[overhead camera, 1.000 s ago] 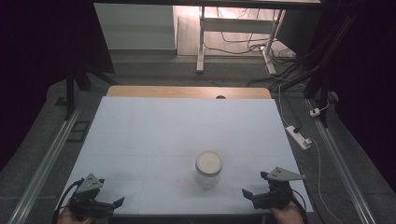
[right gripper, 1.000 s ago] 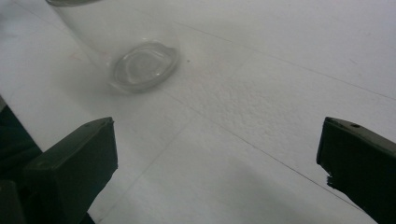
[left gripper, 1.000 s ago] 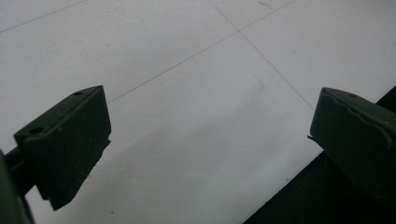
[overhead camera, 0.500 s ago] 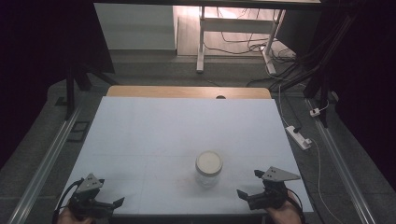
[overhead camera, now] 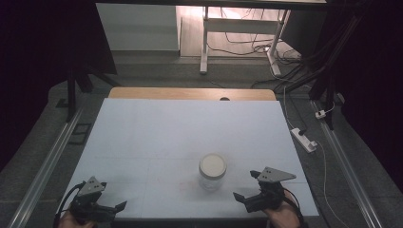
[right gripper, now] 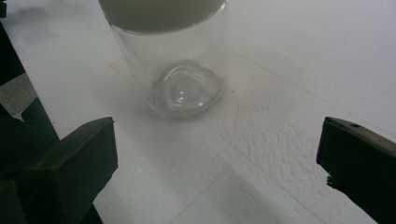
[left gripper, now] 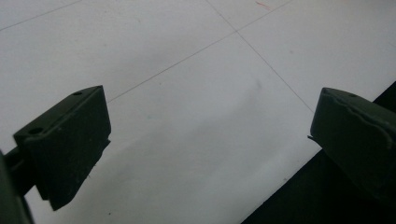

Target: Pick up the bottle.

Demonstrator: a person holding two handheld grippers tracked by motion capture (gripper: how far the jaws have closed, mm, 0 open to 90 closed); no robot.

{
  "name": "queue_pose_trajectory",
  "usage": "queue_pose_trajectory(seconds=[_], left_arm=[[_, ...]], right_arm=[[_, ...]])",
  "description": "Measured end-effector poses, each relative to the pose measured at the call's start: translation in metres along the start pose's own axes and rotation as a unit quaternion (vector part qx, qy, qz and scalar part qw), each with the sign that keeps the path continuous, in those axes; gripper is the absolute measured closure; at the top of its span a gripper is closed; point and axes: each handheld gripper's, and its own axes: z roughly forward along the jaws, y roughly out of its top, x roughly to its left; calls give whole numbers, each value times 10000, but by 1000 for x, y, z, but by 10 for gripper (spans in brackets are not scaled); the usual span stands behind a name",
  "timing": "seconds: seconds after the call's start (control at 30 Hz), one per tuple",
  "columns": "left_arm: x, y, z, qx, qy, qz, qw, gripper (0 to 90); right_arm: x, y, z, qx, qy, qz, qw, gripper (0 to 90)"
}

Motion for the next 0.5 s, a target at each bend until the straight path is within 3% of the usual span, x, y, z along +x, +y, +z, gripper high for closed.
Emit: queue_pose_trajectory(seconds=[0.37, 0.5], left_arm=[[0, 0, 0, 4, -19, 15, 10000, 0], [0, 0, 0, 15, -30, 20, 10000, 0]], right_arm=[[2, 10, 12, 99, 104, 89, 9999, 0], [4, 16, 19, 159, 83, -7, 9998, 0]])
